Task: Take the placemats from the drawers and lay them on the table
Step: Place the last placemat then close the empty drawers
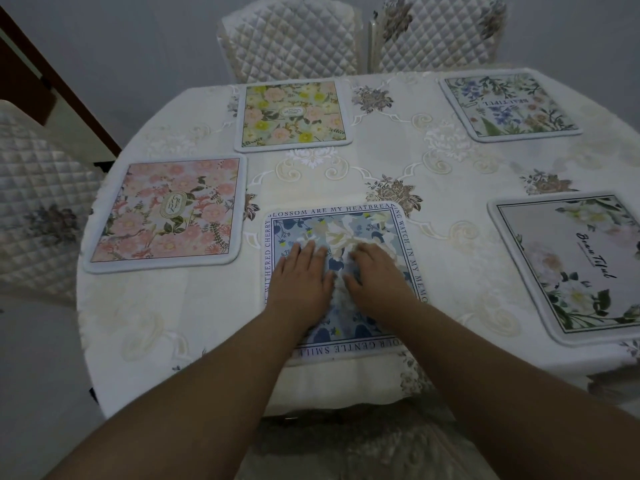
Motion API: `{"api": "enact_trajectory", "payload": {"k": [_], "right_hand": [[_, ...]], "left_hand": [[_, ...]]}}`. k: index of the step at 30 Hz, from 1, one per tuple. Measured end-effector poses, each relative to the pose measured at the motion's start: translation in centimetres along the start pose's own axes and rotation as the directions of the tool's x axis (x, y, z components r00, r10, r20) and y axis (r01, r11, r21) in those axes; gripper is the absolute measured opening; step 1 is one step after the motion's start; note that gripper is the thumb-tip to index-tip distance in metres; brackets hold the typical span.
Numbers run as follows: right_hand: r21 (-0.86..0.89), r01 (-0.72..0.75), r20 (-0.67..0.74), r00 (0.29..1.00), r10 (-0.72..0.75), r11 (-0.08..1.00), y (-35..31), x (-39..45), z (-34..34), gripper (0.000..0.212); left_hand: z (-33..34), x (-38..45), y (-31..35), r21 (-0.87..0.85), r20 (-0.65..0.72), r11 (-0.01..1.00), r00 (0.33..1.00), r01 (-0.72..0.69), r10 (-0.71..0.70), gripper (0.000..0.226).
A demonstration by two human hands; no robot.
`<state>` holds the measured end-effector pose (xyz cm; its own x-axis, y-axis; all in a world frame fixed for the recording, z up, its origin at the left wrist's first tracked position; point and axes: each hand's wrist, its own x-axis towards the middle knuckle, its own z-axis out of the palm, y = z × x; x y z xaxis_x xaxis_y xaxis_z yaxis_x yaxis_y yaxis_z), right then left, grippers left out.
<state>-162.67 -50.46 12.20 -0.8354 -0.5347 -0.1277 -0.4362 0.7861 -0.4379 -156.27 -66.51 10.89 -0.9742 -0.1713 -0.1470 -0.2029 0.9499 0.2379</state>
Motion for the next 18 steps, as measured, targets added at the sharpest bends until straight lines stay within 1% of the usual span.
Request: {"api": "enact_trajectory", "payload": {"k": [3,6,8,11,13,15,18], "right_hand": [[0.018,0.018,-0.015,1.000,-0.017,1.000,-1.0,2.4,0.6,0.055],[-0.053,0.090,-0.033,0.995,-0.092,0.995,-1.5,4.3,0.8,0.054],[-0.062,0.115,-0.043,0.992,-0.118,0.991,-1.6,5.6,1.3,0.054],[-0.078,0.106,-0.031,0.994,-0.108,0.991,-1.2,7.8,2.0,0.055],[-0.104,0.092,-0.029,0.995,-0.096,0.990,-0.9,8.6,2.3,0.056],[-0.134,0.071,-0.044,0.996,-0.078,0.988,-0.5,9.0,2.4,0.058],[-0.175,0.037,-0.074,0.996,-0.050,0.984,0.2,9.2,2.5,0.060]], "left_hand": [[-0.2,1.9,0.0,0.014,-0.017,1.000,1.000,0.019,-0.019,0.060],[-0.3,3.4,-0.1,0.022,-0.098,0.999,0.994,0.049,-0.046,0.054],[-0.4,4.5,-0.4,0.027,-0.138,0.998,0.989,0.058,-0.054,0.051],[0.0,5.9,-1.5,0.045,-0.161,0.998,0.986,0.052,-0.044,0.054],[0.5,6.4,-2.2,0.015,-0.137,0.999,0.990,0.040,-0.038,0.058],[0.8,7.0,-2.7,0.006,-0.120,1.000,0.993,0.025,-0.024,0.062],[0.7,7.5,-3.4,0.028,-0.143,0.999,0.989,0.040,-0.035,0.067]]}}
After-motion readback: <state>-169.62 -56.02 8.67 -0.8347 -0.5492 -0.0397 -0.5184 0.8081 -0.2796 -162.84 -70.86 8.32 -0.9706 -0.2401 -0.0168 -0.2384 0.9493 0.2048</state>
